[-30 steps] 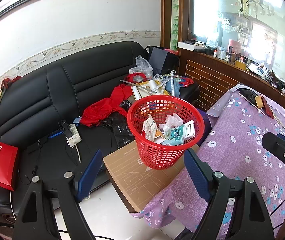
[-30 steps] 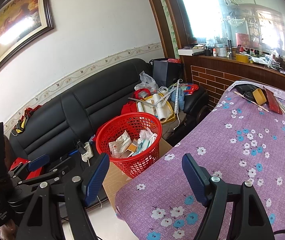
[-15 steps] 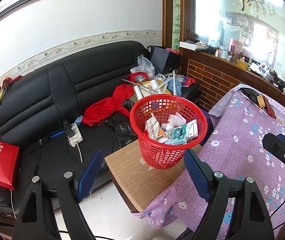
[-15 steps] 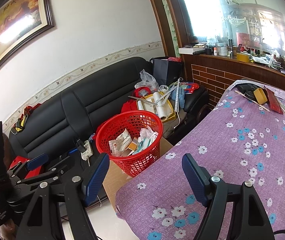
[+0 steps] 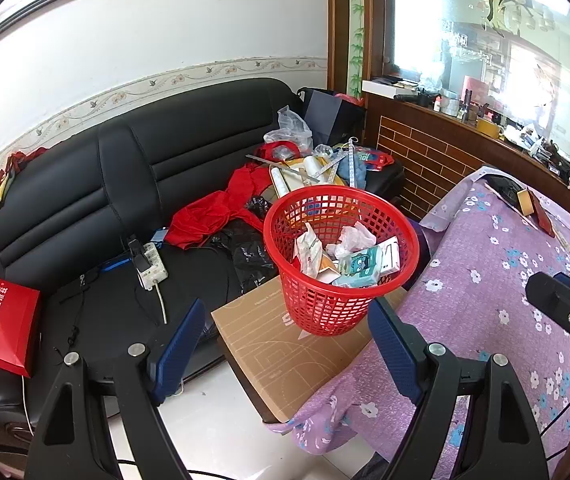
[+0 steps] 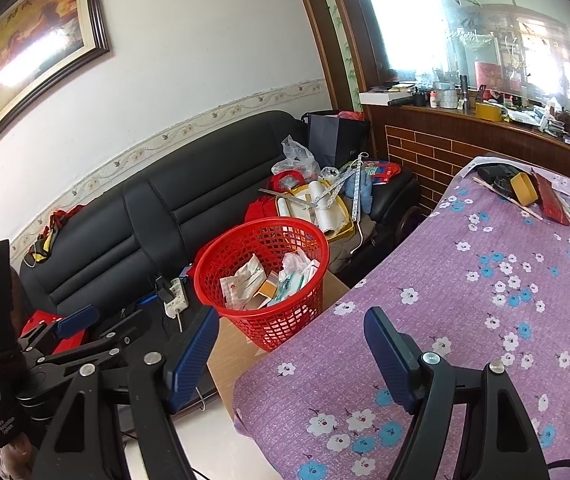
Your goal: Collect trash
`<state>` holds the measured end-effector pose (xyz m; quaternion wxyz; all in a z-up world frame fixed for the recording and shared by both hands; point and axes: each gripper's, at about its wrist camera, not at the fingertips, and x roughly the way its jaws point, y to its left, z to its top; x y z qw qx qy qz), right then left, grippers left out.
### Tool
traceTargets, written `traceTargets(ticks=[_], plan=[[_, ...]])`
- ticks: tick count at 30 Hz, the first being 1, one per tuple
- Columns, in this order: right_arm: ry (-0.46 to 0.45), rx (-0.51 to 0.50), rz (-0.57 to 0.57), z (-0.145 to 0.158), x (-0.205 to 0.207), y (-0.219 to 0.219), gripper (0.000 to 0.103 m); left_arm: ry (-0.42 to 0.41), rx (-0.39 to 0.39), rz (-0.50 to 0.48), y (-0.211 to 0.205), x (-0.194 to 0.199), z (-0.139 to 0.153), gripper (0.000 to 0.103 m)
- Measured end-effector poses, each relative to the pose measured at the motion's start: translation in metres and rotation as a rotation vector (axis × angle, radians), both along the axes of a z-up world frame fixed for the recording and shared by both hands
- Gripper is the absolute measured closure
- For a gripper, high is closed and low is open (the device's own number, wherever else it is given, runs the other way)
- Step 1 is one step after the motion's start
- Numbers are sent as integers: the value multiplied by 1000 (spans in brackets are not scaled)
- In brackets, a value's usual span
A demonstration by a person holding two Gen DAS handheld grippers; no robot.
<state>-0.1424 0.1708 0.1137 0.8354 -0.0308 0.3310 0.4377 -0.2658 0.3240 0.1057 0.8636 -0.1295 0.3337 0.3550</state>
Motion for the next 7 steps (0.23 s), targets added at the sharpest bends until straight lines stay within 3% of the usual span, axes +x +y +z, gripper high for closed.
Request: traceTargets(ticks=[4,7], plan=[[71,13,36,-8,6,2,25,16,13,-5,-1,3,-1,19],[188,59,57,-24,20,-13,25,32,26,-34,-11,10,1,19]])
